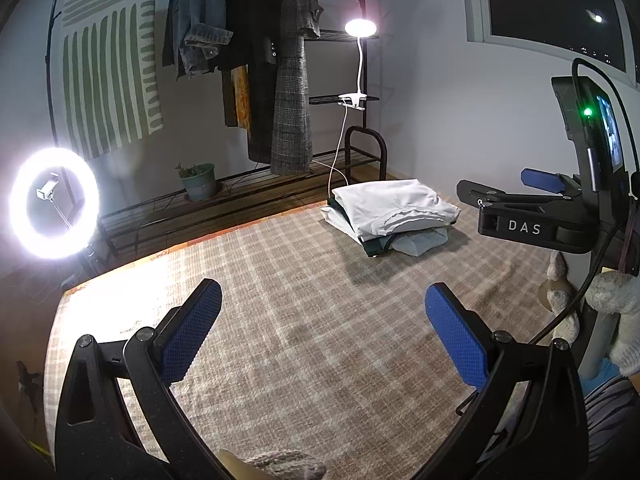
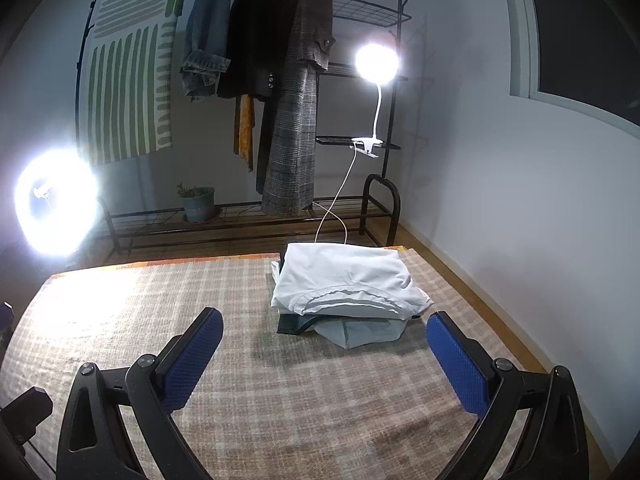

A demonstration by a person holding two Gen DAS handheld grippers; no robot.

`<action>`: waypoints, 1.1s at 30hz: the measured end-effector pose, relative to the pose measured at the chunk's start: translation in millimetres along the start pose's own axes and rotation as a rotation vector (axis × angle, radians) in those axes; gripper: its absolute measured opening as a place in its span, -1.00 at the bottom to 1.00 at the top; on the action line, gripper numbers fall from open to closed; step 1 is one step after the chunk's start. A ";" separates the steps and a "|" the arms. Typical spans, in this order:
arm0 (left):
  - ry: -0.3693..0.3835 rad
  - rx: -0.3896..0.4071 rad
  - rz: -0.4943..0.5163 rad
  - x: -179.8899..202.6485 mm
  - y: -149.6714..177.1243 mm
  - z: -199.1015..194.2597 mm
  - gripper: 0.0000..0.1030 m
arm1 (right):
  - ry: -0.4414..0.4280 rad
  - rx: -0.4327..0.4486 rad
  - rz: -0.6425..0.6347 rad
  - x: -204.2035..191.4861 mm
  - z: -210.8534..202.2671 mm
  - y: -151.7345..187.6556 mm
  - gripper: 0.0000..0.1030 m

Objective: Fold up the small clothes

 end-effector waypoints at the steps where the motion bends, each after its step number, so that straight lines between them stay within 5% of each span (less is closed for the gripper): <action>1: 0.002 0.000 -0.001 0.0 0.0 0.0 1.00 | -0.002 -0.003 0.003 -0.2 0.5 0.5 0.99; 33: -0.006 0.003 -0.007 0.6 1.6 0.6 1.00 | -0.014 -0.004 0.010 -0.4 -1.1 -1.2 0.99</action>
Point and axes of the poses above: each gripper's, at about its wrist camera, not at the fingertips, and z roughly the way its jaws point, x to its right, y to its underside, the point moved 8 cm from there along z, roughly the way its jaws point, and after that the axes turned 12 degrees about x, right-handed, at the moved point
